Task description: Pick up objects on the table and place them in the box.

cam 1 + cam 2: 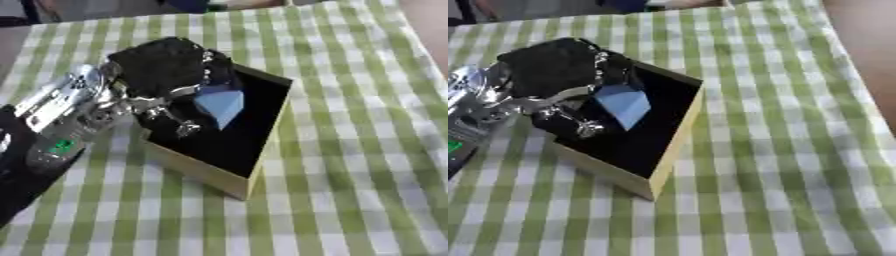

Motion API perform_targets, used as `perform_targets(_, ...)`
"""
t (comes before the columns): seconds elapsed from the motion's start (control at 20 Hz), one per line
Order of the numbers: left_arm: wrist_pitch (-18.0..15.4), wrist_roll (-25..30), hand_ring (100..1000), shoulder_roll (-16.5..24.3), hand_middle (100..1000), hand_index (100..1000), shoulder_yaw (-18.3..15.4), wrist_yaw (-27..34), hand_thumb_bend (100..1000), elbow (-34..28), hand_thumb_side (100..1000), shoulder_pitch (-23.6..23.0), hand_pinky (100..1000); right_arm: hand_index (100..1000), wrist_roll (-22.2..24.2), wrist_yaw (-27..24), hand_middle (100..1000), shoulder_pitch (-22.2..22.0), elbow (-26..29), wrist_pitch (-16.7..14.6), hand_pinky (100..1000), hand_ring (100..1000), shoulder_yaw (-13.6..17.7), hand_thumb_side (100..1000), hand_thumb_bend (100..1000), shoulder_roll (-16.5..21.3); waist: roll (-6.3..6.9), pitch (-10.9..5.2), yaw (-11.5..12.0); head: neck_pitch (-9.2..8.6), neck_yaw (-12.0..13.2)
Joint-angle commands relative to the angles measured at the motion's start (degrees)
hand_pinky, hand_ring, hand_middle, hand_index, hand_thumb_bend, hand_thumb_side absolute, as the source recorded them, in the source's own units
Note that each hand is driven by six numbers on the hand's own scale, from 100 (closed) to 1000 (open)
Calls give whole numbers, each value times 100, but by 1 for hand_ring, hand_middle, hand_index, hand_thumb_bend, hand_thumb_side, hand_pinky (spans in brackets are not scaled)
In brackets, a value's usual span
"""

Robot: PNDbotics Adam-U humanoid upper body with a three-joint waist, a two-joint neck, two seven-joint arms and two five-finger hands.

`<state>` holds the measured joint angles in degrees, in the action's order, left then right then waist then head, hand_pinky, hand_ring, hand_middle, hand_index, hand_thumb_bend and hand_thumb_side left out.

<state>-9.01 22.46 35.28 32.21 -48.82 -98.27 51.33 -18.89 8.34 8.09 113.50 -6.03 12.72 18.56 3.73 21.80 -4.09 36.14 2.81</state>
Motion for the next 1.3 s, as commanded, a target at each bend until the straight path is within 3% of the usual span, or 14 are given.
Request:
perform_targets(0.05,-114,-14,476,3,400,514,12,-139,246,159,100,79,584,849,16,12,666,50,109,-4,681,716,29,1000,100,60,-34,-67,-12,-108,15)
perform_targets(0.3,-175,-42,507,-52,446,564,46,-290,299,288,100,74,621,849,23,19,663,51,109,4,681,716,30,1000,100,41,-33,-1,-8,-144,30)
perform_targets(0.35,-189,-32,578,-57,522,659,58,-319,365,298,127,69,679,849,25,20,663,52,109,5,681,716,30,1000,100,38,-33,8,-8,-149,34)
perform_targets(0.4,-210,-8,603,-60,549,688,70,-349,390,304,149,63,700,849,26,21,662,51,109,6,681,716,30,1000,100,36,-34,14,-8,-151,36)
perform_targets(0.45,-232,35,705,-57,648,779,79,-380,466,308,220,53,764,849,27,22,662,50,109,6,681,716,31,1000,100,35,-34,17,-8,-150,37)
perform_targets(0.6,-254,214,794,-46,748,841,53,-471,567,298,341,29,803,849,27,22,661,41,109,11,682,716,34,1000,100,30,-31,11,-1,-140,39)
perform_targets(0.7,-250,344,805,-38,761,851,34,-500,603,281,385,14,812,849,30,21,661,38,109,14,682,717,31,1000,100,28,-28,-5,2,-132,36)
perform_targets(0.75,-257,402,819,-32,776,862,24,-493,659,266,445,4,821,849,32,20,661,35,109,14,682,717,31,1000,100,28,-27,-15,2,-126,33)
perform_targets(0.95,-258,589,853,3,809,886,-84,-504,808,180,547,-26,840,849,31,17,661,23,109,16,683,717,34,1000,100,26,-27,-53,1,-94,19)
perform_targets(1.3,-213,721,869,62,821,892,-423,-462,888,135,600,-115,846,849,20,8,660,12,109,16,683,718,45,1000,100,26,-24,-106,5,25,-52)
